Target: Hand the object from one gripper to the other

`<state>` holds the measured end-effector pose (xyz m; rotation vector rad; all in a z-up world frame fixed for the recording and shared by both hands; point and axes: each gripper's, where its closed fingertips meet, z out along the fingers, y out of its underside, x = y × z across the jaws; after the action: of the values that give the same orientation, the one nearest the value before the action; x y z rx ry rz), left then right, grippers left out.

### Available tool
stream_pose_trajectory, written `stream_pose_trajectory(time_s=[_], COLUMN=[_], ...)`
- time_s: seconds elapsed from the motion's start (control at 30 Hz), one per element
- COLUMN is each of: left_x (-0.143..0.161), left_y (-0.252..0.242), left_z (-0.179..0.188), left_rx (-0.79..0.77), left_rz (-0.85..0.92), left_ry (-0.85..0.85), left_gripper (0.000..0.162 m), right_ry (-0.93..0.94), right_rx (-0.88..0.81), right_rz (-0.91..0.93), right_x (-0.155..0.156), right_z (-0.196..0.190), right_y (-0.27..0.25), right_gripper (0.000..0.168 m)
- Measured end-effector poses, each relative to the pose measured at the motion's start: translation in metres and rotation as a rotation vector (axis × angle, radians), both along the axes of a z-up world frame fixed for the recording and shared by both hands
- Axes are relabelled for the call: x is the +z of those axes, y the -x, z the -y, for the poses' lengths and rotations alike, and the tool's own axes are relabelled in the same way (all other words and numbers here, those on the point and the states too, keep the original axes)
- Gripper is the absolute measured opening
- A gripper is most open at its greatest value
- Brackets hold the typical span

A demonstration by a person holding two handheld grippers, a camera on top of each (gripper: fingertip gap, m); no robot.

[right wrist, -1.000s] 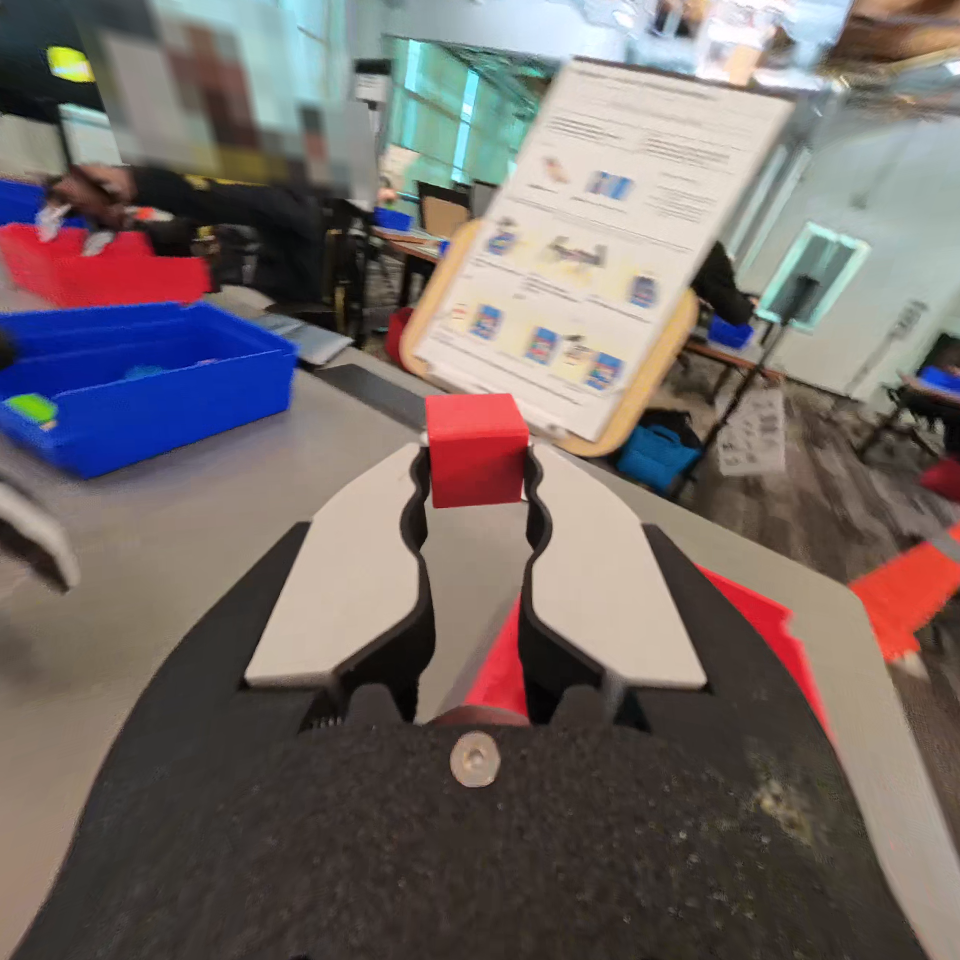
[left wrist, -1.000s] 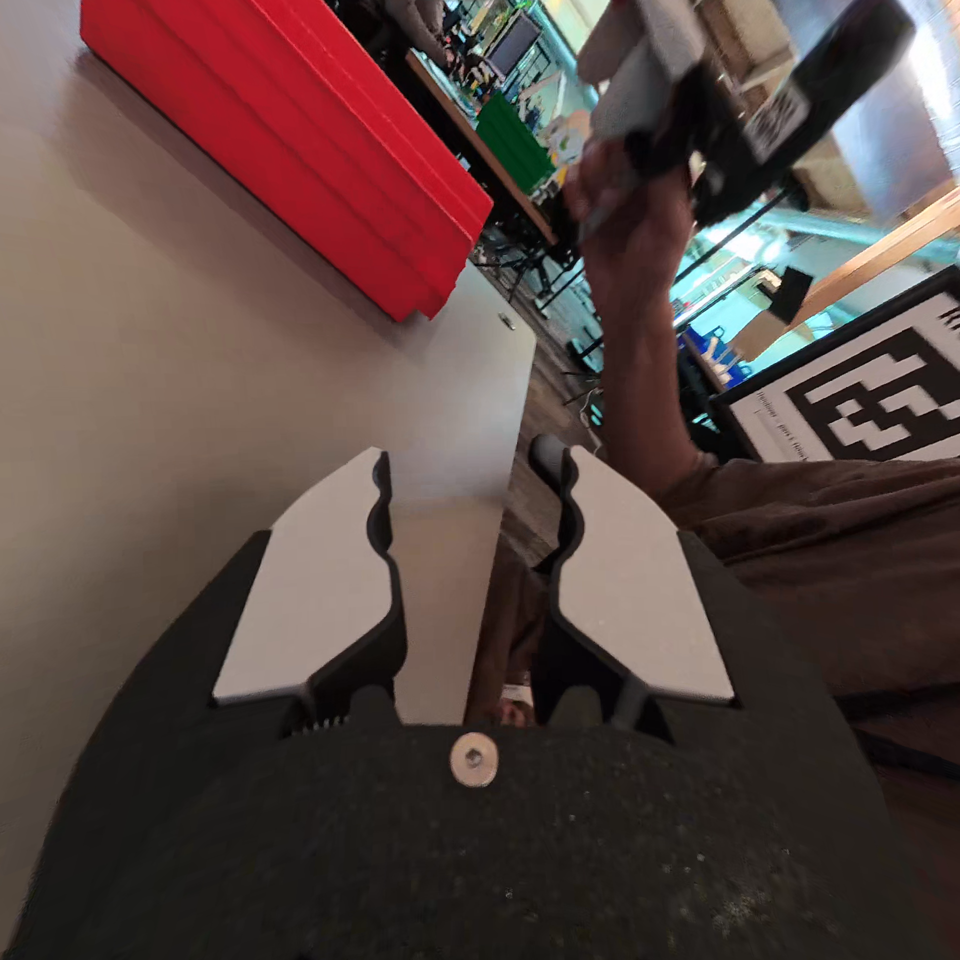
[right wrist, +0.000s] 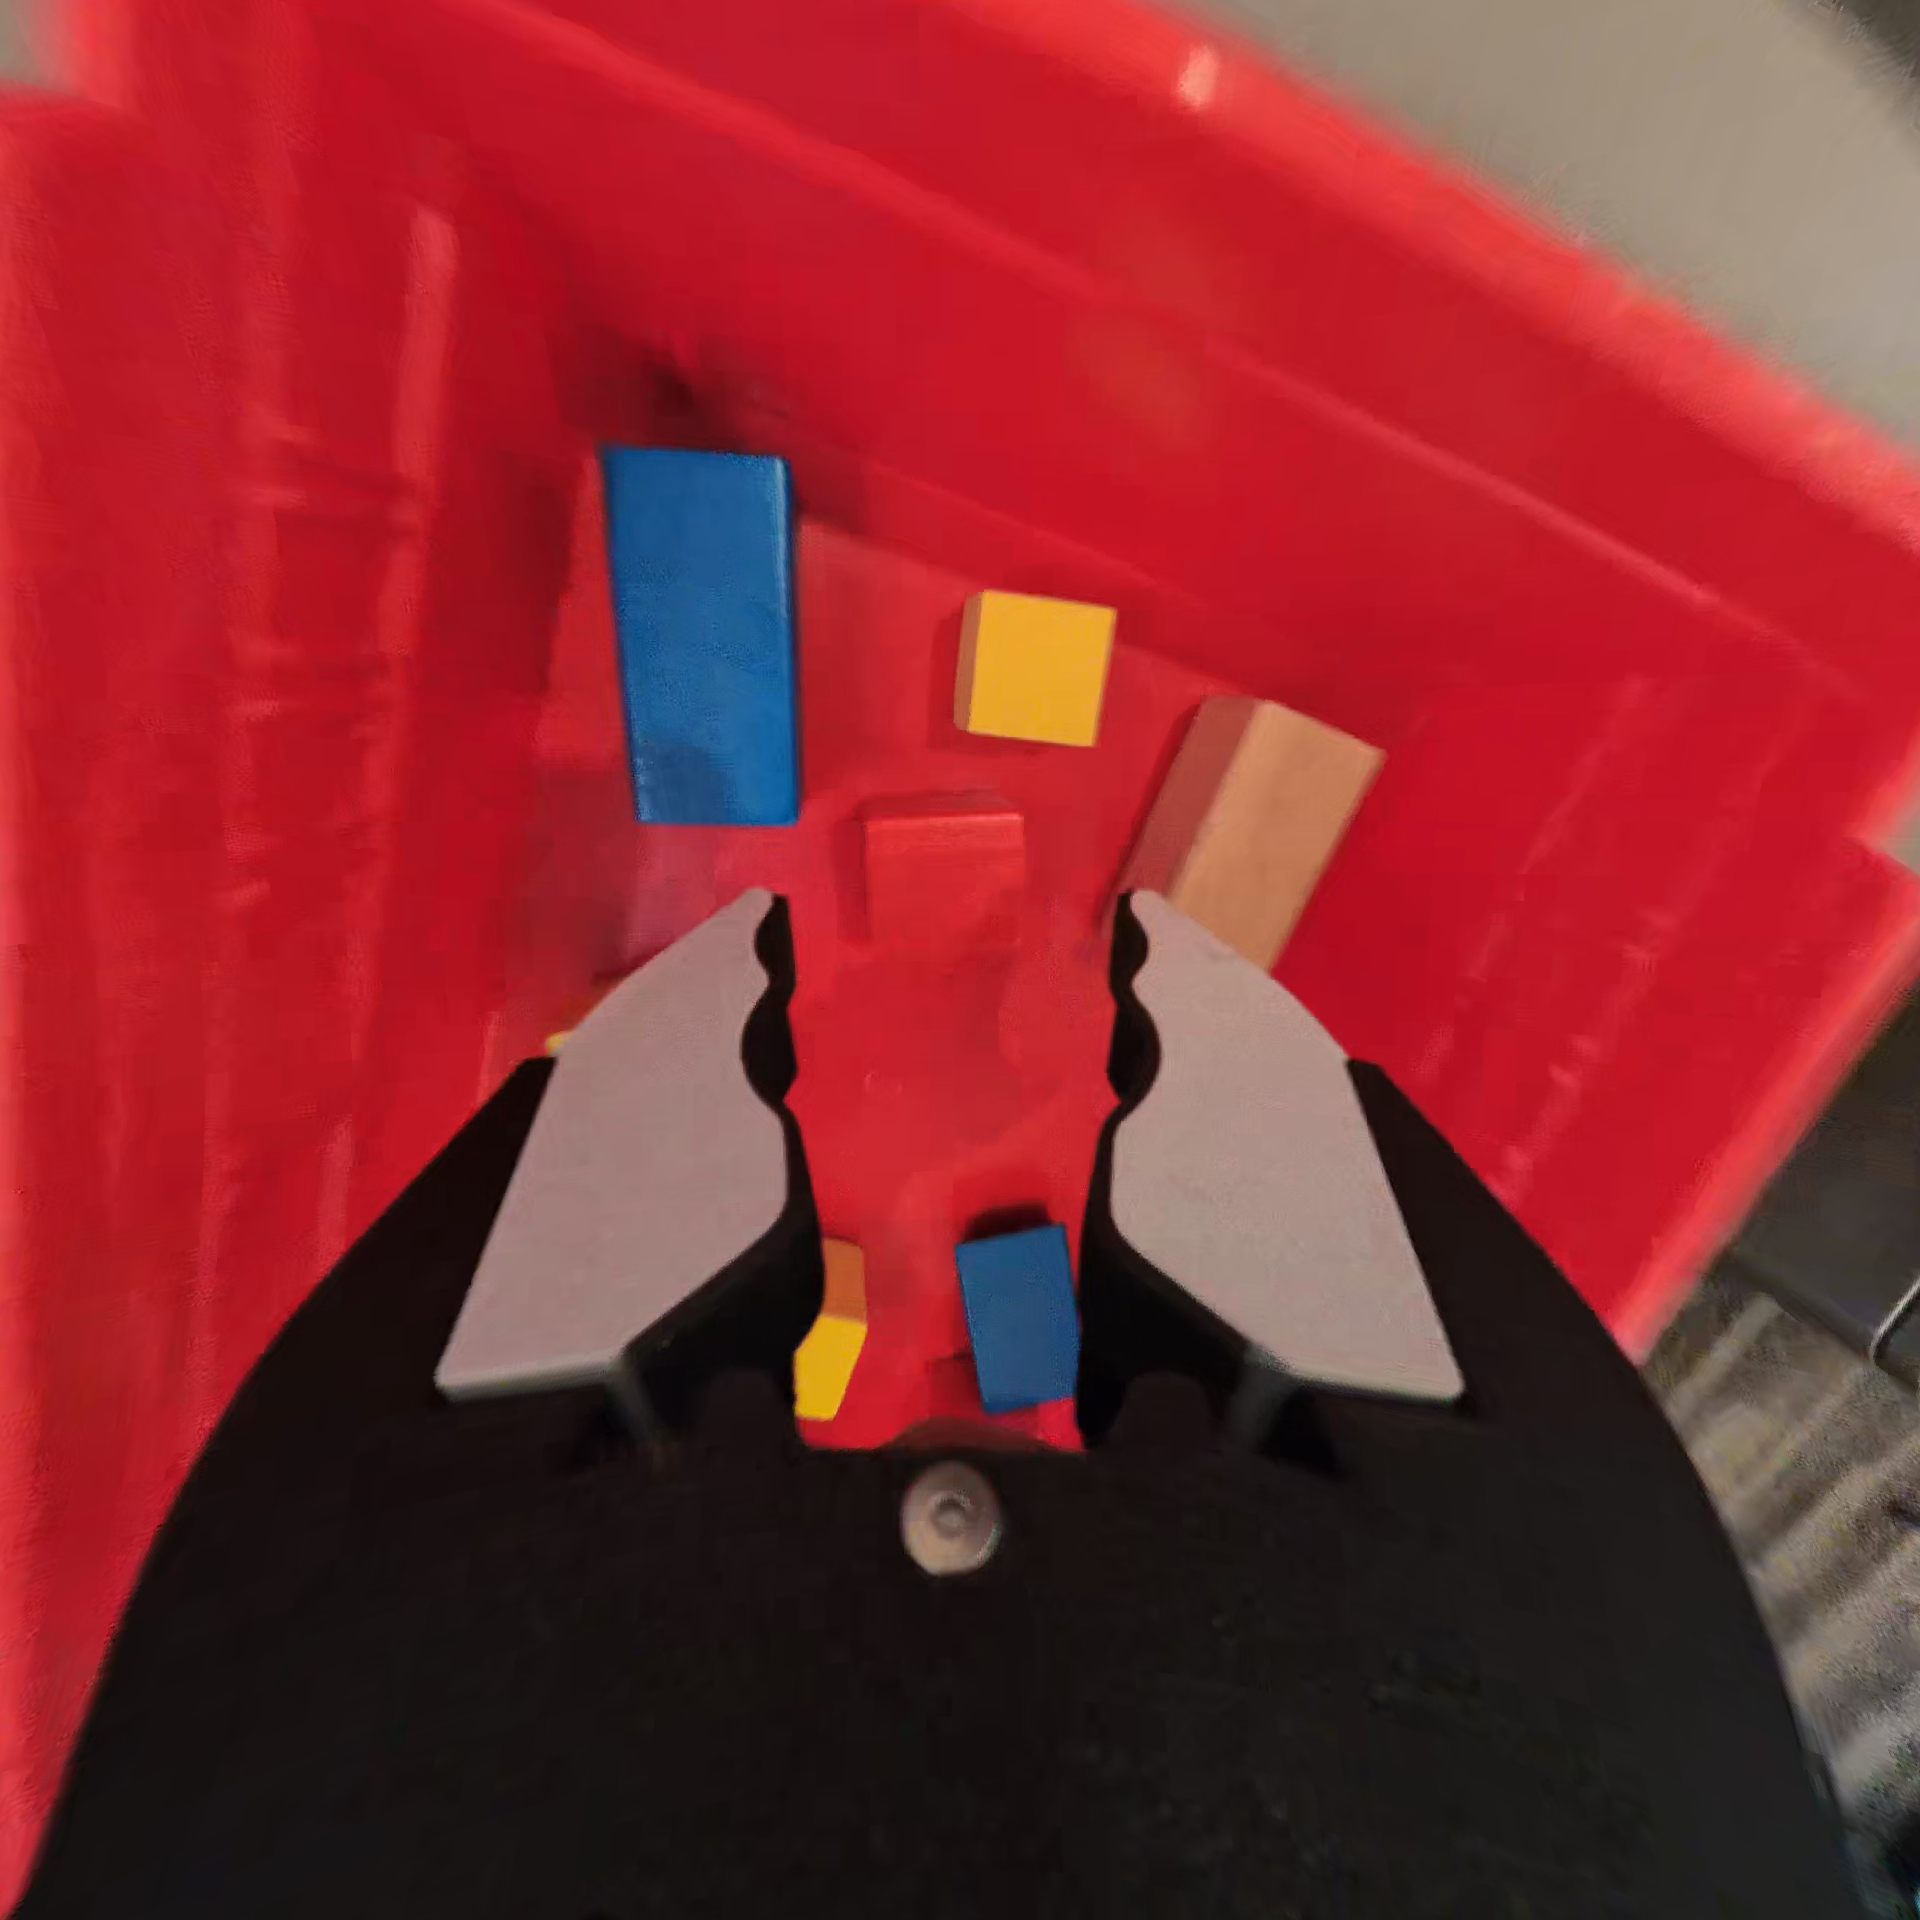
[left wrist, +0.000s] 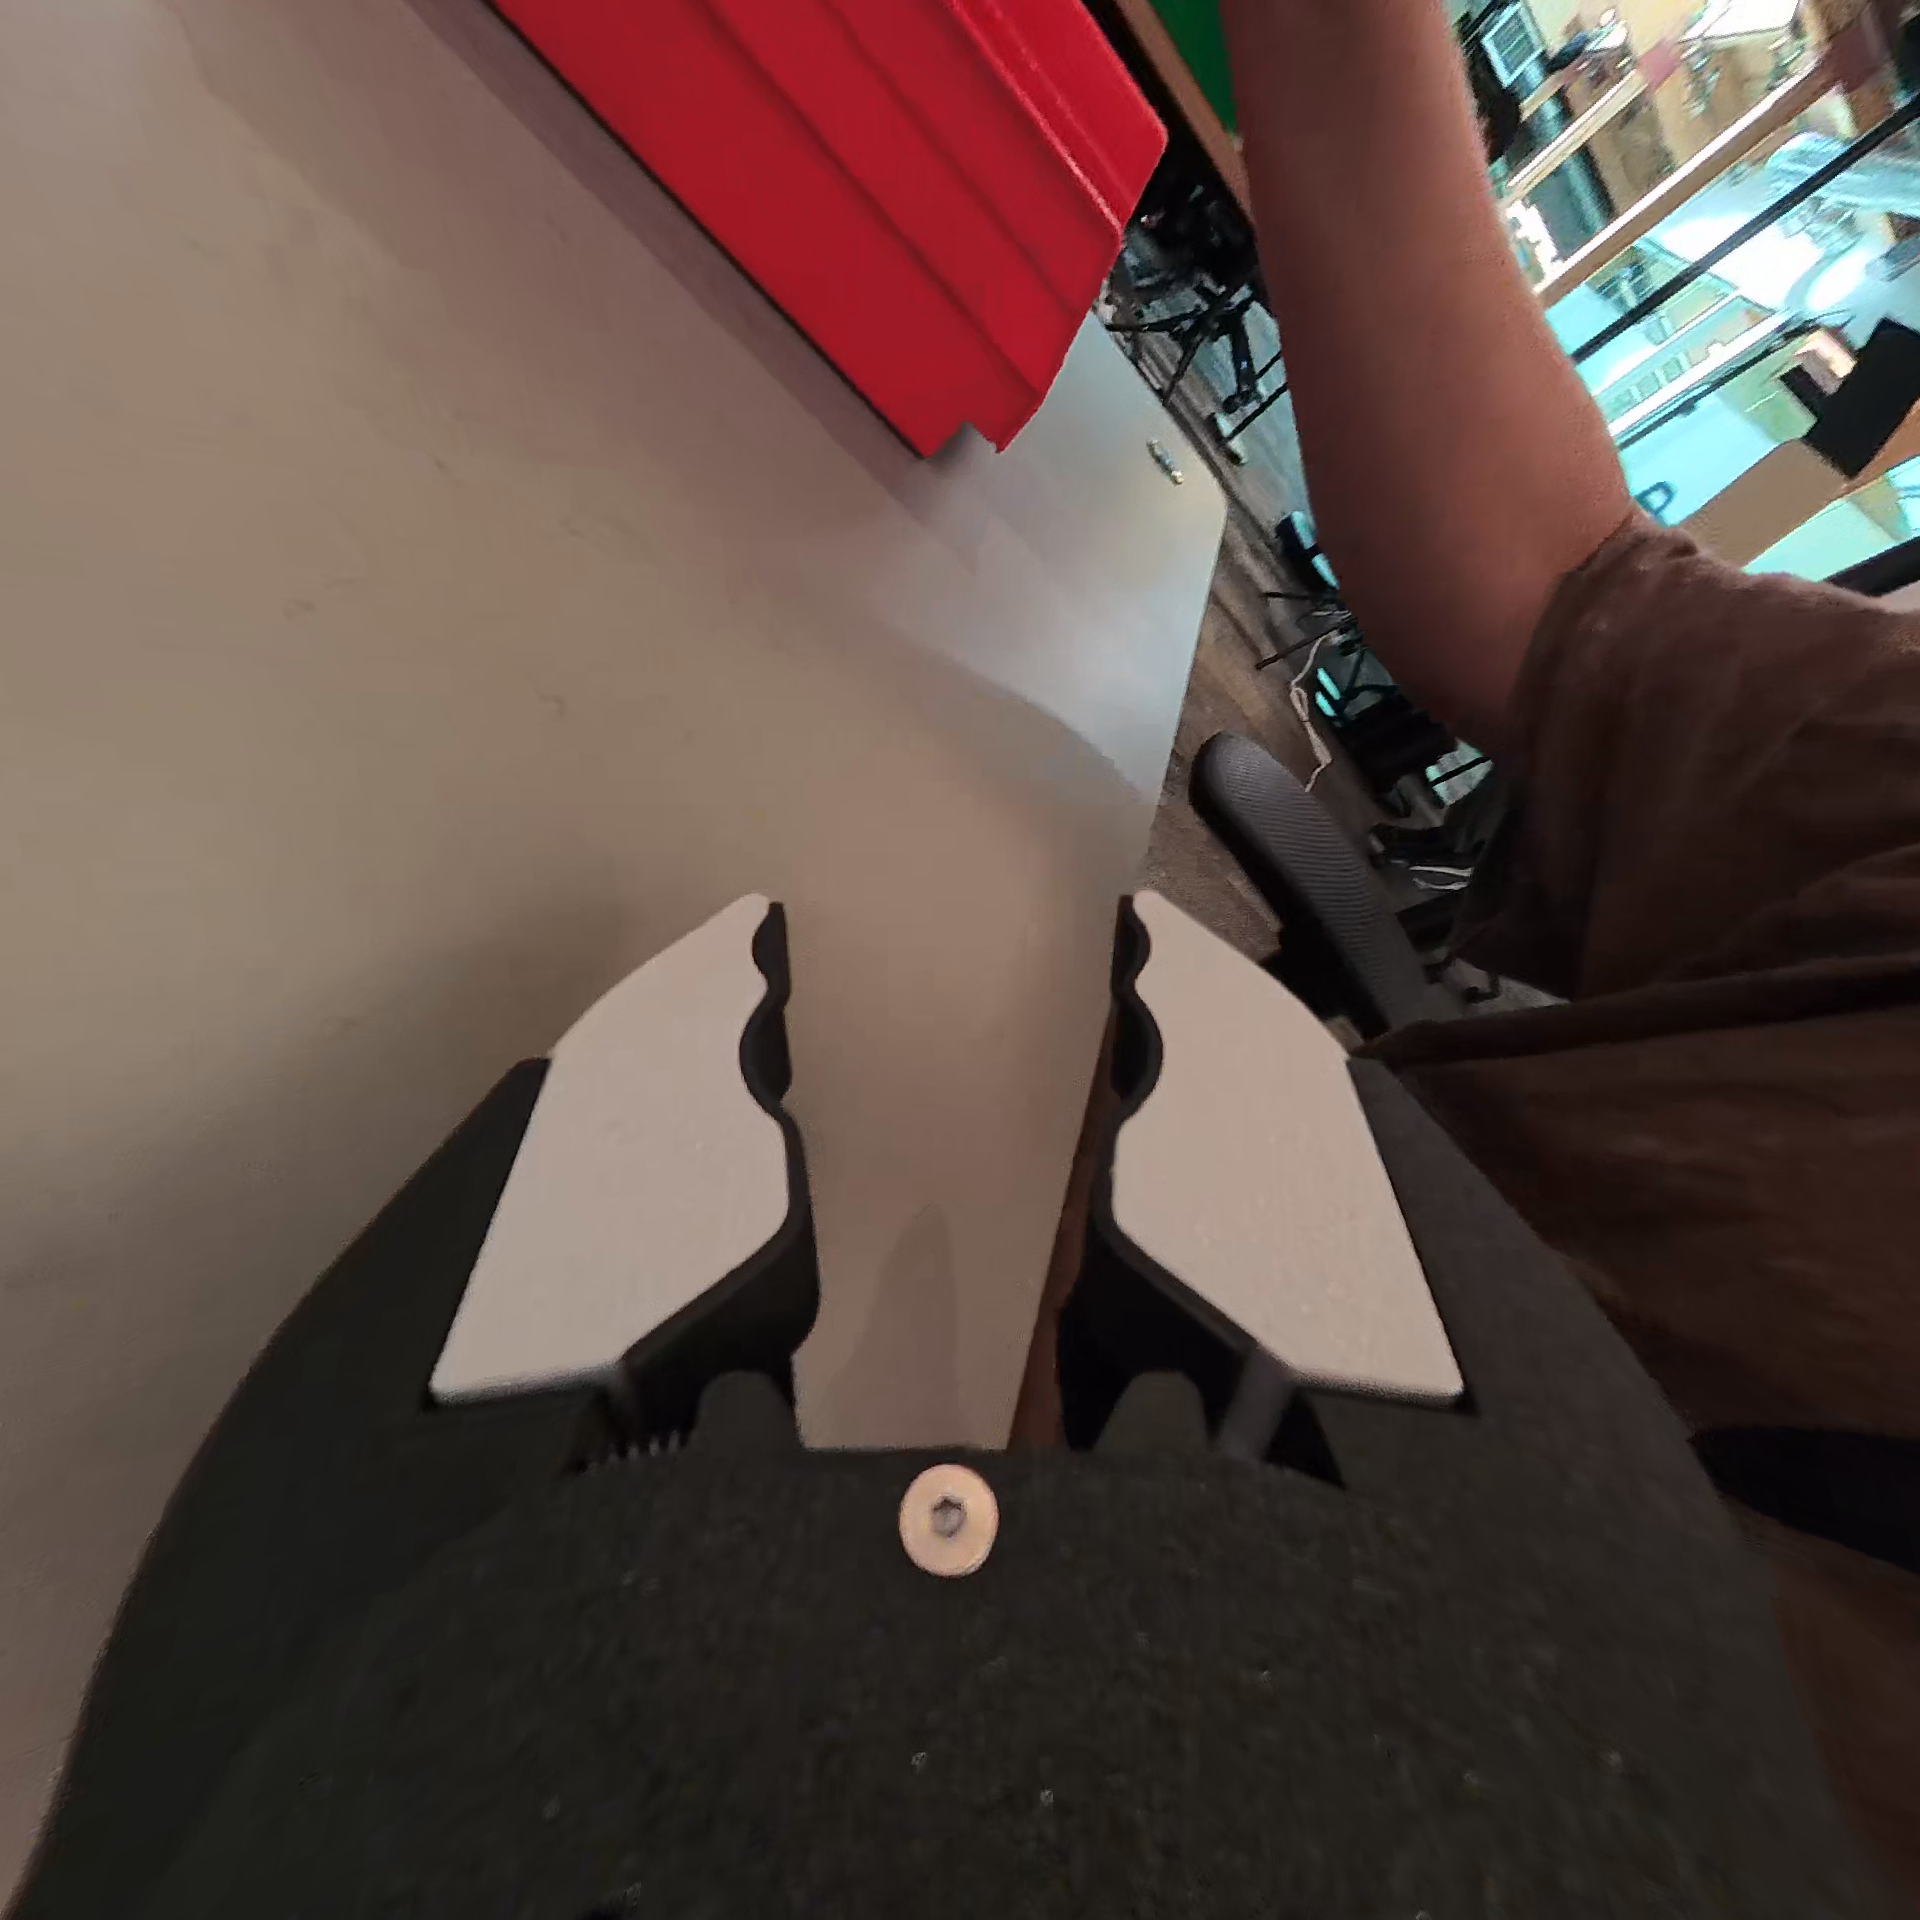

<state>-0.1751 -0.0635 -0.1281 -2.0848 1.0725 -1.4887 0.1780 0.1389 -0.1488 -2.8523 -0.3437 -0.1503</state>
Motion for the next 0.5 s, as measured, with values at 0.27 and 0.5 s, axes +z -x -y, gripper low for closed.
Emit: stream_pose_trajectory(time_s=[0.27,0.5], left_x=[0.014,0.012], left_y=[0.011,0.038], left_z=[-0.013,-0.034], left_rx=[0.032,0.139], left_rz=[-0.014,-0.217], left_ry=[-0.107,-0.241], left_gripper=[0.059,0.052], right_ry=[-0.65,-0.6], right_rx=[0.325,0.663], right_rz=[-0.195,-0.811], right_x=[0.14,0.094], right_z=[0.104,0.239], right_y=[0.132,0.325], right_gripper=[0.059,0.057])
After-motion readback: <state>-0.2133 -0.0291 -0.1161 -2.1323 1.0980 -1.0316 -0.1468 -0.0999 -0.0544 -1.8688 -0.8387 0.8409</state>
